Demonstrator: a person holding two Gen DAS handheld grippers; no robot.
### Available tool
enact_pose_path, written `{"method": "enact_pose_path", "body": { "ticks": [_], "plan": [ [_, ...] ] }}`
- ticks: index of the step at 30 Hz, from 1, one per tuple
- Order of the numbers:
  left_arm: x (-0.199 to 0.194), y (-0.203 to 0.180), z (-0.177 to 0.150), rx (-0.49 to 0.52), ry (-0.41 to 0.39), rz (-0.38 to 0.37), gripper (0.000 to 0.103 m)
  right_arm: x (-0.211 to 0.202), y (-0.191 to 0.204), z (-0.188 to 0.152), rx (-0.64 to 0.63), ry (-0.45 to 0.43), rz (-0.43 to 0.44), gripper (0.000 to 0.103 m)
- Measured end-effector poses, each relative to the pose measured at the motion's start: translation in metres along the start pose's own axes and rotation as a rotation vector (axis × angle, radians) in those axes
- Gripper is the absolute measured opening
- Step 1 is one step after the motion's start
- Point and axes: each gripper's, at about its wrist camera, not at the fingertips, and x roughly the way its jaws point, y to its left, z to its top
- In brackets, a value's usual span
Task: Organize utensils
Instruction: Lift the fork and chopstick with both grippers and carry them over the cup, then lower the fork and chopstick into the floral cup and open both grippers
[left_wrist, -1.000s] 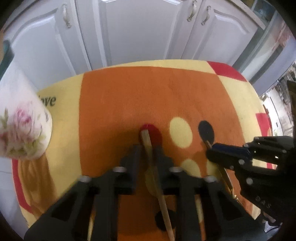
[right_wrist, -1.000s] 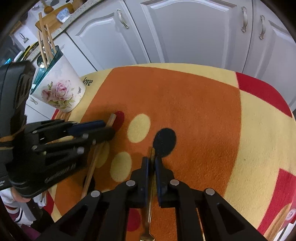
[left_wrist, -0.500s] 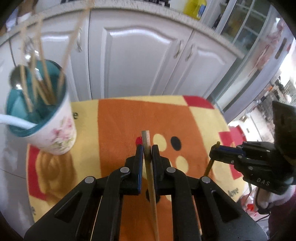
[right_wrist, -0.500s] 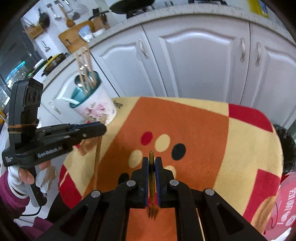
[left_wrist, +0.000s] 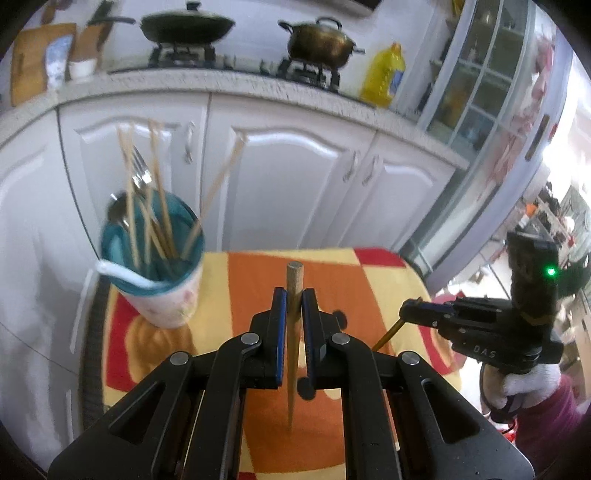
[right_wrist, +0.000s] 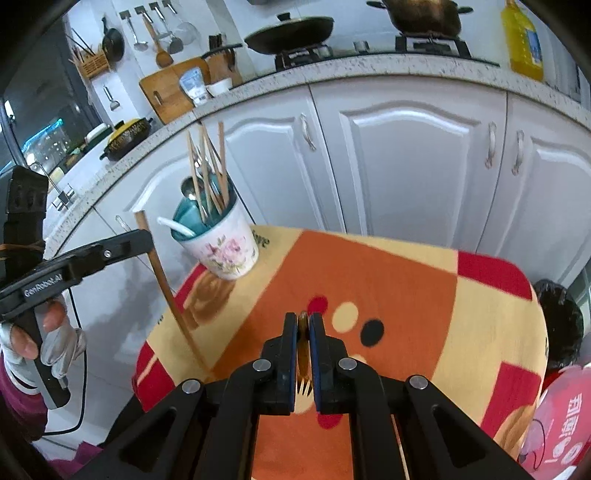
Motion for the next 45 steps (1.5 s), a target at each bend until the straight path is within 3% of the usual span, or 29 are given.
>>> {"method": "enact_pose_path", "body": {
  "ticks": [8,25,33,45],
  "plan": [
    [-0.049,0.022,0.039,-0.025,-0.126,0.042,0.006,-0.006,0.025,0.039,-0.044,-0.07,0.042,0.006],
    [-0.119,0.063,0.108,-0.023,-0.282,0.161,0.006,0.005,0.109,0.138,-0.174,-0.196,0.147,0.006],
    [-0.1,0.087,0.117,-0.01,-0.268,0.267,0.006,0.06,0.124,0.171,-0.166,-0.147,0.159,0.006],
    [-0.047,0.113,0.105,-0.015,-0.195,0.34,0.006,0.127,0.119,0.176,-0.152,-0.064,0.109,0.006]
  ]
}}
